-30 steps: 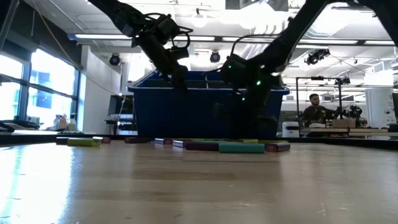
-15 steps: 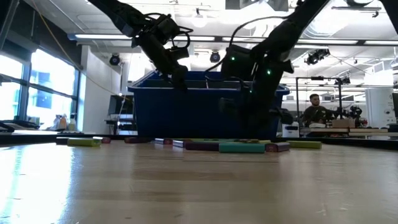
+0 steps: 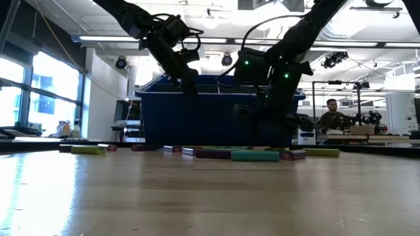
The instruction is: Sort blocks
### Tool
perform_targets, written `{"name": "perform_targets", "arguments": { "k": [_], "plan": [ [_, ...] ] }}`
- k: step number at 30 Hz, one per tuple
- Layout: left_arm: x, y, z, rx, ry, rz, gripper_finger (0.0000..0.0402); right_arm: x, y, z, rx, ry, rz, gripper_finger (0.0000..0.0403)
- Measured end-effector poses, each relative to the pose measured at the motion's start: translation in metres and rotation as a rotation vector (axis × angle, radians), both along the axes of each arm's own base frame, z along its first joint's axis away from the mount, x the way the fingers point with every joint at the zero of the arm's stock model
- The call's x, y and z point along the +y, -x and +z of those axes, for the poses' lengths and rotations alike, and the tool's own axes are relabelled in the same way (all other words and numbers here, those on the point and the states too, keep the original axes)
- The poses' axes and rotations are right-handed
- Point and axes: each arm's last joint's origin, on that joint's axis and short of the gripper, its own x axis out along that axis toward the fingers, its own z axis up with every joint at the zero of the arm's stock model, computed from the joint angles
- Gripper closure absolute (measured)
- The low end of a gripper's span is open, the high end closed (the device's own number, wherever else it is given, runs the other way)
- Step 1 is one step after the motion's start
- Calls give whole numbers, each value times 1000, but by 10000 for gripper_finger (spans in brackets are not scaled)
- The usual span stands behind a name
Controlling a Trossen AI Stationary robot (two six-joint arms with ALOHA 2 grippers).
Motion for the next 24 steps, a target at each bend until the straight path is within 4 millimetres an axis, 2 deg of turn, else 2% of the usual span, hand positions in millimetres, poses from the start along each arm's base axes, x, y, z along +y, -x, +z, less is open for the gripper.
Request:
{"name": "perform_targets", "arguments": {
  "k": [5, 13, 17, 21, 24],
  "plan": [
    [0, 0, 0, 0, 0, 0, 238, 3, 8, -1, 77, -20, -20, 163],
    [0, 0, 0, 0, 0, 0, 238, 11, 1, 7, 81, -8, 3, 162],
    [0, 0, 0, 0, 0, 0, 238, 10, 4, 9, 107, -1, -39, 162],
    [0, 0, 0, 0, 0, 0, 238, 10, 7, 8, 132, 0, -61, 162],
    [0, 0, 0, 0, 0, 0, 238, 5, 9, -1, 145, 13, -83, 162]
  ]
}}
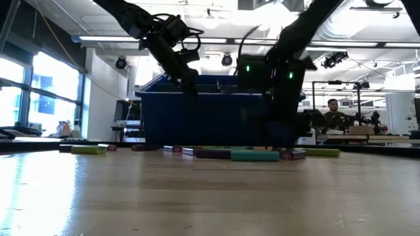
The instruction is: Sort blocks
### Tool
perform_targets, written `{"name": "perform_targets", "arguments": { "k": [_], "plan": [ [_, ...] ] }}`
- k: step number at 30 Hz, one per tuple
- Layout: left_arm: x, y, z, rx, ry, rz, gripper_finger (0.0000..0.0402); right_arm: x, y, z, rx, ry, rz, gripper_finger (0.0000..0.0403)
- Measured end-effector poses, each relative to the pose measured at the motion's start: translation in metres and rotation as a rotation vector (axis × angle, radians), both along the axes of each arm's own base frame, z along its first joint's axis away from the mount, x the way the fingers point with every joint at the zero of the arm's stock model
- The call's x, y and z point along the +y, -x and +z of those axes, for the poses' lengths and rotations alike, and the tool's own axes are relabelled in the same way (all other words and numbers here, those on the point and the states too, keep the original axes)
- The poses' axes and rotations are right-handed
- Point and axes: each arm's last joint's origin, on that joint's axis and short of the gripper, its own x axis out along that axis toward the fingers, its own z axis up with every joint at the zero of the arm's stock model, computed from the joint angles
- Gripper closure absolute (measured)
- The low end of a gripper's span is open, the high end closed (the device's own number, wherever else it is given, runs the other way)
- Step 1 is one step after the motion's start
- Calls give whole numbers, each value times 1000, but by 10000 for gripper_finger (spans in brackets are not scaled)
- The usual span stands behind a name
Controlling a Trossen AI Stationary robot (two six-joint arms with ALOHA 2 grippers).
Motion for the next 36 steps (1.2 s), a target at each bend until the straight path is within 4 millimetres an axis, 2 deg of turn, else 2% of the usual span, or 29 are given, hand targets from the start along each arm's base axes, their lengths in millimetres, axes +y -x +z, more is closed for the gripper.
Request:
{"name": "perform_targets", "arguments": {
  "k": [5, 15, 19, 25, 27, 31, 36],
  "plan": [
    [0, 0, 0, -1, 0, 0, 238, -15, -2, -17, -9, -17, -20, 162],
    [0, 0, 0, -1, -1, 0, 238, -24, -6, -18, -11, -39, 64, 166],
    [0, 0, 0, -1, -1, 0, 238, -23, -7, -18, -8, -56, 82, 204],
    [0, 0, 0, -1, -1, 0, 238, -23, -6, -17, -3, -81, 104, 306],
    [0, 0, 0, -1, -1, 0, 238, -23, -7, -14, -9, -85, 109, 314],
    [0, 0, 0, -1, -1, 0, 238, -22, -12, 6, -16, -125, 193, 314],
    [0, 0, 0, -1, -1, 1, 238, -26, -22, 78, -114, -3, 326, 314]
  ]
}}
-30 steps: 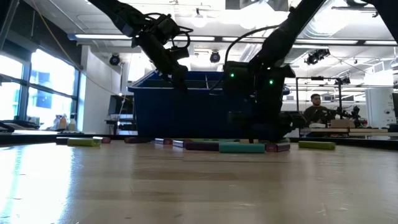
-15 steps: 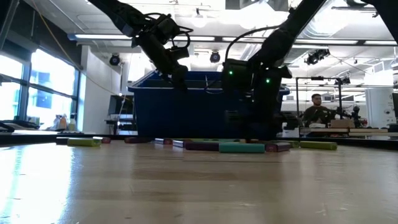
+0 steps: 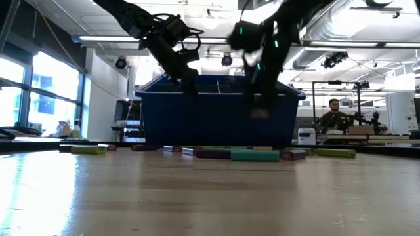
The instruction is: Sort blocks
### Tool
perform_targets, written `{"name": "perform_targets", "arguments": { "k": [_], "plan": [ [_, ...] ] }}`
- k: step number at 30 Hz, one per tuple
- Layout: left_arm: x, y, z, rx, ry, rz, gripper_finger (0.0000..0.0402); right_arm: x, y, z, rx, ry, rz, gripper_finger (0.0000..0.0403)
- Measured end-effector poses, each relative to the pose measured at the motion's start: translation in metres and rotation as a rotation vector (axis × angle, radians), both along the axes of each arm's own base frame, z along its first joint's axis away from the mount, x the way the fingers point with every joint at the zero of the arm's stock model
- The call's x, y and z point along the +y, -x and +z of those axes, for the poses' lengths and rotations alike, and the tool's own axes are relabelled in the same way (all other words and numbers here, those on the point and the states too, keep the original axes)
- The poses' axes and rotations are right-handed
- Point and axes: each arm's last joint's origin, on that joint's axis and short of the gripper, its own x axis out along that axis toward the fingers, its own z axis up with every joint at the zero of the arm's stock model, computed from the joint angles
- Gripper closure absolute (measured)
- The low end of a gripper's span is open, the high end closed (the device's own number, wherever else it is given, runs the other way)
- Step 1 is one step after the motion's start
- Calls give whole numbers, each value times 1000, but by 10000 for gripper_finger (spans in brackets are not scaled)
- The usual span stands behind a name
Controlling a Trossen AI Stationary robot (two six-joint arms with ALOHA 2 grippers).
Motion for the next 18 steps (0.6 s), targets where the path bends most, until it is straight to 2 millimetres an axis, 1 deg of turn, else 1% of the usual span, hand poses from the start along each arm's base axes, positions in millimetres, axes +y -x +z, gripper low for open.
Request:
{"name": "perform_targets", "arguments": {
  "k": [4, 5, 7, 11, 18],
  "plan": [
    [0, 0, 0, 0, 0, 0, 238, -7, -4, 53, -30, 191, 60, 314],
    [0, 0, 0, -1, 0, -1, 238, -11, -5, 65, -26, 242, 68, 314],
    [0, 0, 0, 0, 0, 0, 238, -26, -5, 82, -7, 314, 62, 314],
    [0, 0, 0, 0, 0, -1, 238, -57, 1, 102, 44, 396, 67, 314],
    [0, 0, 0, 0, 0, -1, 238, -114, 26, 112, 97, 496, -10, 314]
  ]
}}
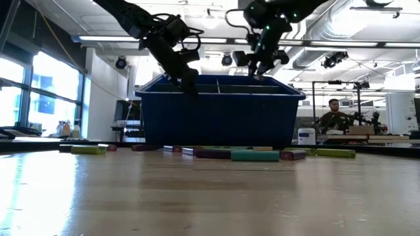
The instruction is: Sort blocks
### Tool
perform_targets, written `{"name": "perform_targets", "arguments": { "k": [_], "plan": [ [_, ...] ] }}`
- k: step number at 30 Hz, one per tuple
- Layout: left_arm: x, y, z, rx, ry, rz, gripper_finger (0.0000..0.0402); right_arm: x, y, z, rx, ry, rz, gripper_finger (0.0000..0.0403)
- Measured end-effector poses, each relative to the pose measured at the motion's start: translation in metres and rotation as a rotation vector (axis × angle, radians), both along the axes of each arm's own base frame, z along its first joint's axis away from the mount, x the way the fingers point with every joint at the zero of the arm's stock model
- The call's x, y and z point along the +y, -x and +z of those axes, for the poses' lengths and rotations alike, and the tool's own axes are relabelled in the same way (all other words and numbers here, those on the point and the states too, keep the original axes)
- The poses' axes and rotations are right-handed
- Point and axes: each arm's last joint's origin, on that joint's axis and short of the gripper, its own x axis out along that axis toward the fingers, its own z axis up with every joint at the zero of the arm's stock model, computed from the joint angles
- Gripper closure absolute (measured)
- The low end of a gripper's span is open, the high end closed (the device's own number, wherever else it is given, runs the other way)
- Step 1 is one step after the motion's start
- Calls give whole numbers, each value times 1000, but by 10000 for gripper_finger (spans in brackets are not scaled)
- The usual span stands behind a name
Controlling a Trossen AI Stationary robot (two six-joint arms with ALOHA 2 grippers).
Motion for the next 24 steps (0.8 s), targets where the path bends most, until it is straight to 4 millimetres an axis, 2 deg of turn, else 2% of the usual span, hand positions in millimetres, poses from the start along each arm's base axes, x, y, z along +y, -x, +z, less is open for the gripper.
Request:
{"name": "perform_targets", "arguments": {
  "k": [2, 6, 9, 11, 13, 15, 19, 21, 24],
  "plan": [
    [0, 0, 0, 0, 0, 0, 238, -13, 6, 3, -5, 26, -7, 306],
    [0, 0, 0, 0, 0, 0, 238, -32, 18, 8, -43, 56, -38, 251],
    [0, 0, 0, 0, 0, 0, 238, -38, 25, 10, -43, 63, -61, 217],
    [0, 0, 0, 0, 0, 0, 238, -33, 26, 16, -54, 66, -37, 201],
    [0, 0, 0, 0, 0, 0, 238, -19, 25, 28, -75, 68, 16, 193],
    [0, 0, 0, 0, 0, -1, 238, 5, 23, 43, -63, 99, 85, 190],
    [0, 0, 0, 0, 0, 0, 238, 71, 15, 71, 13, 170, 316, 189],
    [0, 0, 0, 0, 0, -1, 238, 104, 13, 74, 74, 158, 439, 188],
    [0, 0, 0, 0, -1, -1, 238, 143, 12, 66, 158, 85, 551, 188]
  ]
}}
